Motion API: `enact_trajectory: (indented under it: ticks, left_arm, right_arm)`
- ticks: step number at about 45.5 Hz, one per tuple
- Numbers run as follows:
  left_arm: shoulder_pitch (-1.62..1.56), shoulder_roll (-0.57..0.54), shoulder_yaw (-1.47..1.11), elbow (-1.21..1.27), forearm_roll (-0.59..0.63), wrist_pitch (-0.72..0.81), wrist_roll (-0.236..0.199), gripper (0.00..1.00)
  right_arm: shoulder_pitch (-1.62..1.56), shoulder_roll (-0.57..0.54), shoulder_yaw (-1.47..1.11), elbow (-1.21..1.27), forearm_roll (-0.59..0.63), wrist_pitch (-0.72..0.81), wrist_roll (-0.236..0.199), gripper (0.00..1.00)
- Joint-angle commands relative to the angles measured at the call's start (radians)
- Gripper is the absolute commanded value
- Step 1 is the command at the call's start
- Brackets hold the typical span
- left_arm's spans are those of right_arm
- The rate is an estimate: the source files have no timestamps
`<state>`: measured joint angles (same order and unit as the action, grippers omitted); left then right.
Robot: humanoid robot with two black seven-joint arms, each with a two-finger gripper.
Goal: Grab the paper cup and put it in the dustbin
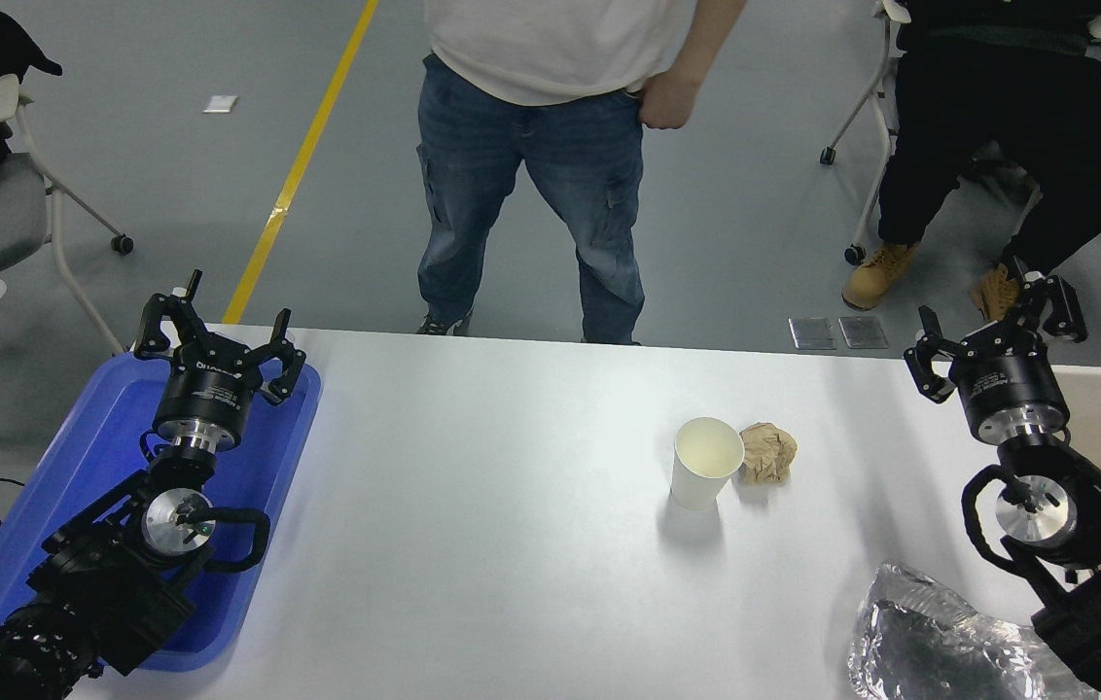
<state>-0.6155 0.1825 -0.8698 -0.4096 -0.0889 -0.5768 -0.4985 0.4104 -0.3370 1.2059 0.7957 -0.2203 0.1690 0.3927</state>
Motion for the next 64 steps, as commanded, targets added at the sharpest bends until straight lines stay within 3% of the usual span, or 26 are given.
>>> enact_trajectory:
  ticks: [1, 64]
  left_arm:
    - [-0.001, 0.0, 0.0, 0.0, 0.001, 0.0, 0.001, 1.0]
    - [-0.001, 0.0, 0.0, 0.0, 0.001, 0.0, 0.001, 1.0]
  right_arm:
    - [0.007, -0.001, -0.002, -0.001, -0.001, 0.0, 0.0, 1.0]
    - [0.036, -0.004, -0.048, 0.002, -0.001, 0.0, 0.0, 1.0]
